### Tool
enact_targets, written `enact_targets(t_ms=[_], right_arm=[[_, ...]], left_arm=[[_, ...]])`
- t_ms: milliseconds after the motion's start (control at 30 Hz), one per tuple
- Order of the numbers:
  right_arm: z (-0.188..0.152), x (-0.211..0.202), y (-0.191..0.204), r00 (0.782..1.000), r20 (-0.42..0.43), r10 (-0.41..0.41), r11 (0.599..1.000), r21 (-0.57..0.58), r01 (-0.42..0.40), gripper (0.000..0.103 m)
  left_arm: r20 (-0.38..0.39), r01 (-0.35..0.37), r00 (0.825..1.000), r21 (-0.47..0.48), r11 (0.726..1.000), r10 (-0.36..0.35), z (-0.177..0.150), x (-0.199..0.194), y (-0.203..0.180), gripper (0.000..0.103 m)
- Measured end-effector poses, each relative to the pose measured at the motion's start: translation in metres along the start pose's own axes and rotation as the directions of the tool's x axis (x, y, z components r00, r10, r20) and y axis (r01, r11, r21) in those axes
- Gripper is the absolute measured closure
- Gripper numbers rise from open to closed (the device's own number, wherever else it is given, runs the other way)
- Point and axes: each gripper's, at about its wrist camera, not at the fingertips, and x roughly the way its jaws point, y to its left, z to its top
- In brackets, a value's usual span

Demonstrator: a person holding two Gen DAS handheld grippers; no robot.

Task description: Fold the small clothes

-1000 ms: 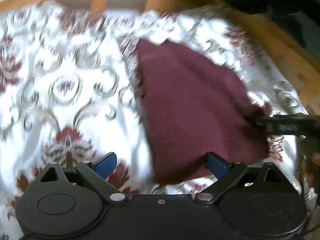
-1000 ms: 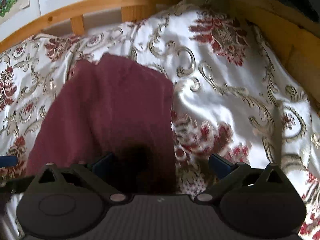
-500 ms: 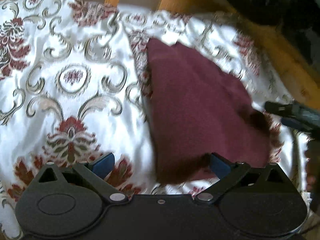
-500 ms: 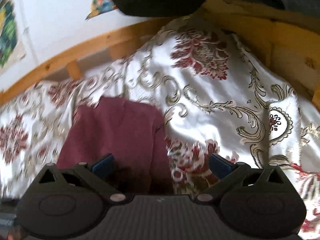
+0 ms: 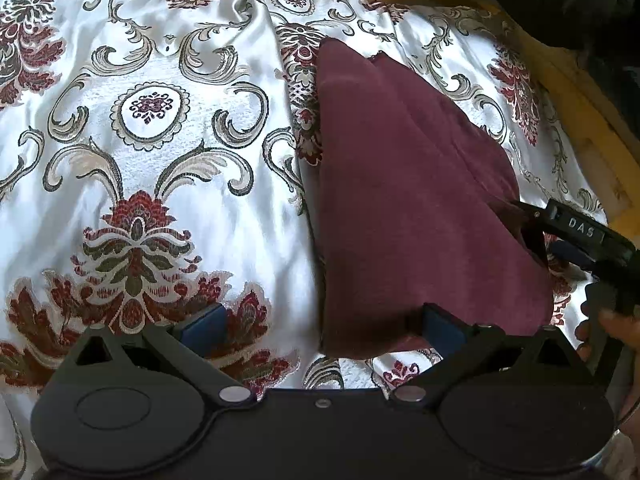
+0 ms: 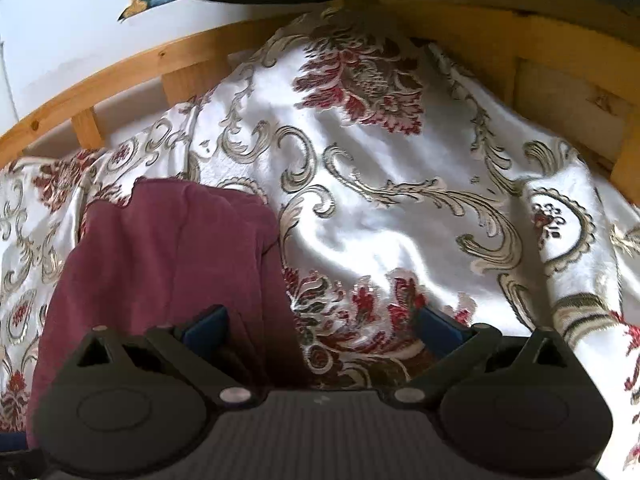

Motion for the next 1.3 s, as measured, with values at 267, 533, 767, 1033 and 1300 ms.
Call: enact_targets(t_ms=[267, 533, 767, 1033, 1300], right_arm=[[-0.005, 0.001, 0.021, 0.98, 0.061, -0.191, 0.963, -0.181, 0.199, 0.0], [0.004, -0.011, -0.01, 0.996, 0.082, -0.044, 0.995, 0.092, 0.036, 0.0], [0.006, -0.004, -0.011, 0.995, 0.07, 0.075, 0.987, 0.138, -0.084, 0.0], [0.015, 0.03, 0.019, 0.999, 0.045, 0.029, 0.993, -0.116, -0.024, 0.0], [0.026, 0.055, 0.026, 0.997, 0.082, -0.004, 0.973, -0.23, 0.023, 0.0]], left_arm=[[-0.03, -0.025, 0.999, 0.059, 0.998, 0.027, -0.004, 0.004, -0.004, 0.001], [-0.067, -0.092, 0.992, 0.165, 0.982, 0.104, -0.007, 0.013, -0.016, 0.001], [-0.084, -0.055, 0.994, 0.106, 0.993, 0.064, -0.009, -0.003, -0.008, 0.001], [0.13, 0.08, 0.987, 0.092, 0.993, -0.091, -0.005, -0.037, -0.015, 0.001], [-0.026, 0.064, 0.998, 0.004, 0.998, -0.064, 0.009, 0.018, -0.007, 0.001]])
